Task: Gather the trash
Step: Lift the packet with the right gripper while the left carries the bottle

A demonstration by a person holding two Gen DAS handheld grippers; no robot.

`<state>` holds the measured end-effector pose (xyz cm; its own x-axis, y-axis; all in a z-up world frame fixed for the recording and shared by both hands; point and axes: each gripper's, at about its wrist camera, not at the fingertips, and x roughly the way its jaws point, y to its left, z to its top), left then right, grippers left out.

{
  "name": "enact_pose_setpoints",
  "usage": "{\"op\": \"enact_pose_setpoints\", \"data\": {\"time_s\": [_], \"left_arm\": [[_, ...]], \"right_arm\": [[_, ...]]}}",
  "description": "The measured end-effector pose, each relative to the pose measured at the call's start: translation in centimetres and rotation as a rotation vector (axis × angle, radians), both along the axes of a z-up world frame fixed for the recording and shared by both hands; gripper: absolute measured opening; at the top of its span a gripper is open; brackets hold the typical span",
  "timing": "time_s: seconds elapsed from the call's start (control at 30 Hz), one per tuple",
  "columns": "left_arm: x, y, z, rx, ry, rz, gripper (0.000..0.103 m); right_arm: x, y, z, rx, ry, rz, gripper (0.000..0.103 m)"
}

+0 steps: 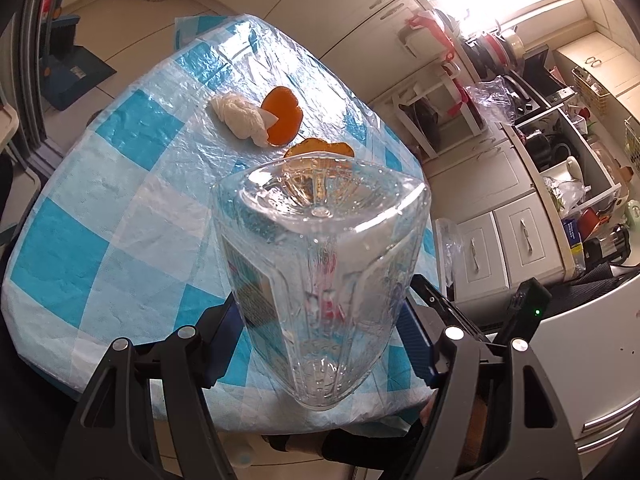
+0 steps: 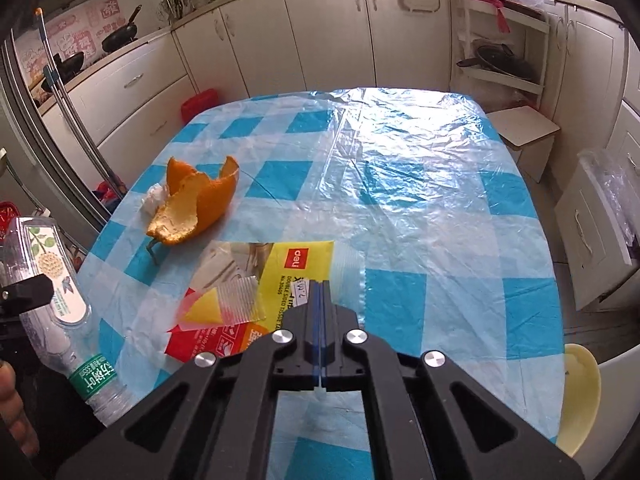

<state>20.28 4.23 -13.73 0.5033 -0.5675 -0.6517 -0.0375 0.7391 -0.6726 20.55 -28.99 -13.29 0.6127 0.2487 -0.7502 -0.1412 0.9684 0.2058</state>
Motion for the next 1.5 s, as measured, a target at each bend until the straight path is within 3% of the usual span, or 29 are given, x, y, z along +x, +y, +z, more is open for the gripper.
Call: {"op": "enact_pose_setpoints", "data": {"time_s": [0.17, 0.23, 0.27, 0.3, 0.33, 0.5, 0.63, 0.77, 0.83, 0.9, 1.0, 1.13, 1.17, 1.2, 1.5], "left_arm": [[-0.1, 0.1, -0.1, 0.000, 0.002, 0.005, 0.067], [-0.2, 0.3, -0.2, -0.002, 0.004, 0.009, 0.067], [-0.2, 0.4, -0.1, -0.001, 0.003, 0.010, 0.067], [-0.3, 0.4, 0.0, 0.000, 0.001, 0.011, 0.067], [-0.3, 0.5, 0.1, 0.000, -0.002, 0.012, 0.067], [-0.6, 1.2, 0.4, 0.001, -0.010, 0.020, 0.067], [-0.8, 2.0, 0.5, -0.004, -0.012, 0.034, 0.067], [-0.7, 2.5, 0.6, -0.013, -0.017, 0.040, 0.067], [-0.6, 2.6, 0.5, -0.018, -0.016, 0.041, 0.067], [-0.6, 2.6, 0.5, -0.019, -0.014, 0.042, 0.067], [-0.5, 2.6, 0.3, -0.023, -0.010, 0.042, 0.067], [-0.5, 2.5, 0.1, -0.025, -0.007, 0.042, 0.067], [-0.5, 2.4, 0.1, -0.025, -0.008, 0.041, 0.067], [-0.5, 2.5, 0.1, -0.024, -0.008, 0.041, 0.067], [-0.7, 1.4, 0.3, -0.022, -0.019, 0.024, 0.067]], "right_arm": [[-1.1, -2.1, 0.9, 0.107, -0.003, 0.022, 0.001], [-1.3, -1.3, 0.8, 0.123, 0.022, 0.065, 0.008], [-1.4, -0.6, 0.5, 0.108, 0.042, 0.093, 0.050], [-1.8, 0.3, 0.5, 0.089, 0.031, 0.115, 0.080], [-2.3, 1.5, 0.7, 0.066, 0.004, 0.162, 0.081], [-4.4, 7.2, 2.1, -0.129, -0.165, 0.368, 0.081], [-4.9, 10.5, 0.5, -0.345, -0.194, 0.487, 0.081], [-4.3, 11.6, -1.4, -0.435, -0.169, 0.565, 0.080], [-3.3, 11.4, -2.2, -0.396, -0.133, 0.578, 0.071], [-2.0, 10.5, -2.2, -0.298, -0.074, 0.549, 0.051], [-0.7, 9.4, -2.1, -0.232, -0.039, 0.504, 0.027], [-0.6, 8.5, -1.2, -0.169, -0.044, 0.473, 0.016], [-0.7, 8.1, -0.8, -0.150, -0.048, 0.464, 0.005], [-0.7, 7.6, -0.5, -0.130, -0.050, 0.451, 0.001], [-2.3, 4.0, 2.4, 0.113, -0.079, 0.355, 0.001]]}}
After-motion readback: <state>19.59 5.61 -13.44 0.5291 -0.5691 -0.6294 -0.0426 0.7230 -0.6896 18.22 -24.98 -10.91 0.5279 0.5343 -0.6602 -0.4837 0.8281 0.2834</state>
